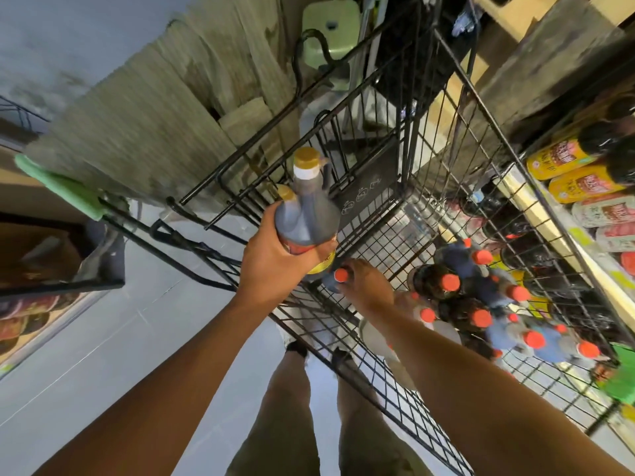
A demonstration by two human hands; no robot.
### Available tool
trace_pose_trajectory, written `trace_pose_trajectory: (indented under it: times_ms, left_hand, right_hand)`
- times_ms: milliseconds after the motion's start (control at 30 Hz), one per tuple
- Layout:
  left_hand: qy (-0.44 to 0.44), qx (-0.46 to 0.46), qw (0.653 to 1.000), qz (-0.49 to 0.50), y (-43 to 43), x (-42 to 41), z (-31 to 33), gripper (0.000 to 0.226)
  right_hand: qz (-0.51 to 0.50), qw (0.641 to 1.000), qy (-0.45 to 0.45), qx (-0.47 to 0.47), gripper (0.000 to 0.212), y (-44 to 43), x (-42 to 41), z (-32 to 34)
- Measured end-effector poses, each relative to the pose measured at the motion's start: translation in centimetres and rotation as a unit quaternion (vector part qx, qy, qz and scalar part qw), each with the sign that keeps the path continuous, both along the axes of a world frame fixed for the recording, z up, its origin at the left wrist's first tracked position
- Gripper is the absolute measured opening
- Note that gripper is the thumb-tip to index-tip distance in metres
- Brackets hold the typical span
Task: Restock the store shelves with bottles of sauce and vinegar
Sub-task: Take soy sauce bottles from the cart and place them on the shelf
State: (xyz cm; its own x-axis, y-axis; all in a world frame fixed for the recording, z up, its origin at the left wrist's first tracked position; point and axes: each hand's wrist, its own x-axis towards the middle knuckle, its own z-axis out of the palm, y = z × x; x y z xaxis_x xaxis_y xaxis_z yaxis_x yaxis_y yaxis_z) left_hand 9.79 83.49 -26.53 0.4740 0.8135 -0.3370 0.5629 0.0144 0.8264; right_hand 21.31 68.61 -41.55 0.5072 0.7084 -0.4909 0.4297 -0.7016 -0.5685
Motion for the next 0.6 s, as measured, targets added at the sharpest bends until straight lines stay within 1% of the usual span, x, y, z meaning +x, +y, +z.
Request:
trace_pose_trajectory:
  times_ms: [67, 167, 267, 367, 467, 600]
  left_hand:
    - [-0.006, -0.004, 1.000, 0.005, 0.0, 0.1, -0.1, 0.091]
    - [-0.007, -0.008, 1.000, 0.012, 0.0, 0.2, -0.3, 0.093]
    - [-0.013, -0.015, 1.000, 0.014, 0.0, 0.2, -0.4, 0.092]
    - [-0.033, -0.030, 0.999, 0.011, 0.0, 0.2, -0.3, 0.092]
    - [-0.055, -0.041, 0.998, 0.003, 0.1, 0.3, -0.1, 0.085]
    - [-0.058, -0.063, 0.996, -0.008, 0.1, 0.2, 0.0, 0.085]
  right_hand:
    - [0.009, 1.000, -0.014, 0.019, 0.032, -0.4, 0.2, -0.2]
    - [0.031, 0.998, -0.029, 0.036, 0.034, -0.6, 0.6, -0.2]
    - [0.039, 0.997, -0.016, 0.057, 0.034, -0.8, 0.6, -0.4]
    - [-0.007, 0.997, 0.038, 0.063, 0.029, -0.8, 0.9, -0.7]
    - [-0.067, 0.990, 0.103, 0.077, 0.027, -1.1, 2.2, -0.6]
    - [-0.106, 0.980, 0.126, 0.110, 0.020, -1.5, 4.2, 0.6]
